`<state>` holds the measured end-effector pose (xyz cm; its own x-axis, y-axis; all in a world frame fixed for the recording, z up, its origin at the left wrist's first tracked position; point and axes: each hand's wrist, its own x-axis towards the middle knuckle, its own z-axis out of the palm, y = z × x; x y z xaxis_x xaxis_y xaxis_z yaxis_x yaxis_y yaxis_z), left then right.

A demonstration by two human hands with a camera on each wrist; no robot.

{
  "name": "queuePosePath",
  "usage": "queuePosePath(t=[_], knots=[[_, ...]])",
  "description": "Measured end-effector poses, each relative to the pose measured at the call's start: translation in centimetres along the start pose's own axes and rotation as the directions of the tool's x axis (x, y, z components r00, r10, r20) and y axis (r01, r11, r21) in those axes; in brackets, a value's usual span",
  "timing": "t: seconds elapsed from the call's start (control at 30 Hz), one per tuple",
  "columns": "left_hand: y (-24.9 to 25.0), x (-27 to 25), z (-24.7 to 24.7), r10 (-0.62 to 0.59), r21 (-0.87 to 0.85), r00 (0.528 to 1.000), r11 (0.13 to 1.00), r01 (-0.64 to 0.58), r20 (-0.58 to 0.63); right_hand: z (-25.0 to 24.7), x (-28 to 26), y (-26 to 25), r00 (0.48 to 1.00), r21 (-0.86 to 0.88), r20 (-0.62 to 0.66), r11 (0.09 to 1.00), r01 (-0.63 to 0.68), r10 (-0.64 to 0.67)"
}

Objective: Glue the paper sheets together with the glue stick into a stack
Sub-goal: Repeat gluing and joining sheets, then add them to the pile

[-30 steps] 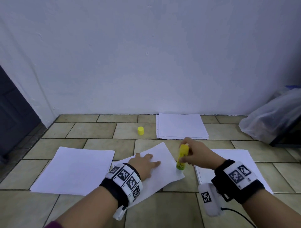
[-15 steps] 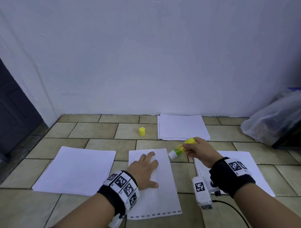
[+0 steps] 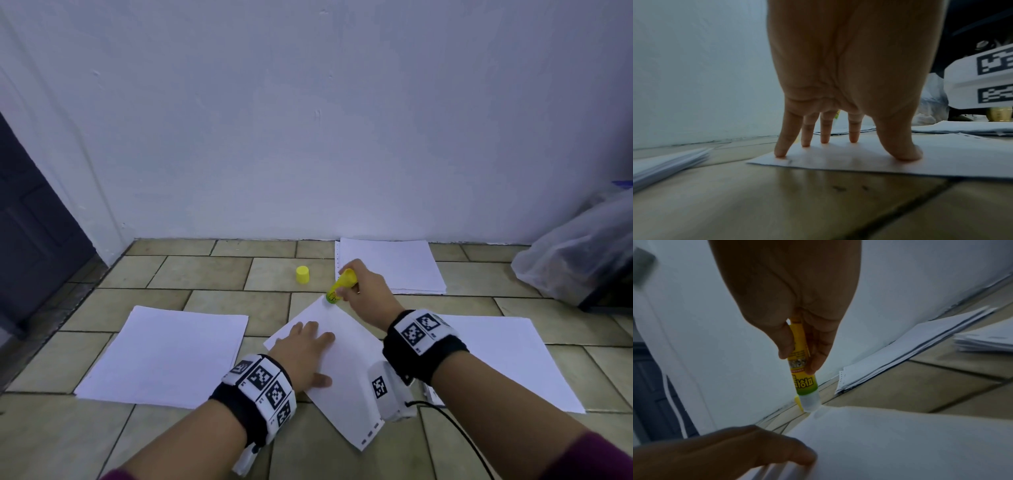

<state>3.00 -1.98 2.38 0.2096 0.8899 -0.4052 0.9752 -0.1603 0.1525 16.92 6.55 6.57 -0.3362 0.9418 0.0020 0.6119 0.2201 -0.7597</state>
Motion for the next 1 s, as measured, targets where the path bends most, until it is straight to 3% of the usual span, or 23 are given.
queuePosePath(t=[0.27, 0.5, 1.0], knots=[[0.1, -0.2, 0.0, -0.005, 0.025, 1.0, 1.0, 0.005, 0.011, 0.0, 0.7, -0.8, 0.978, -0.288, 0.203, 0.952, 0.105, -0.047], [0.1, 0.1, 0.0, -0.009, 0.032, 1.0, 0.999, 0.008, 0.014, -3.3, -1.7, -0.5, 0.933, -0.465, 0.359, 0.872, 0.156, 0.024], [-0.4, -0.1, -0.9, 0.002, 0.064, 0.999, 0.998, -0.004, 0.035, -7.9, -5.3, 1.6, 0.857, -0.536, 0.49, 0.831, 0.153, 0.158]])
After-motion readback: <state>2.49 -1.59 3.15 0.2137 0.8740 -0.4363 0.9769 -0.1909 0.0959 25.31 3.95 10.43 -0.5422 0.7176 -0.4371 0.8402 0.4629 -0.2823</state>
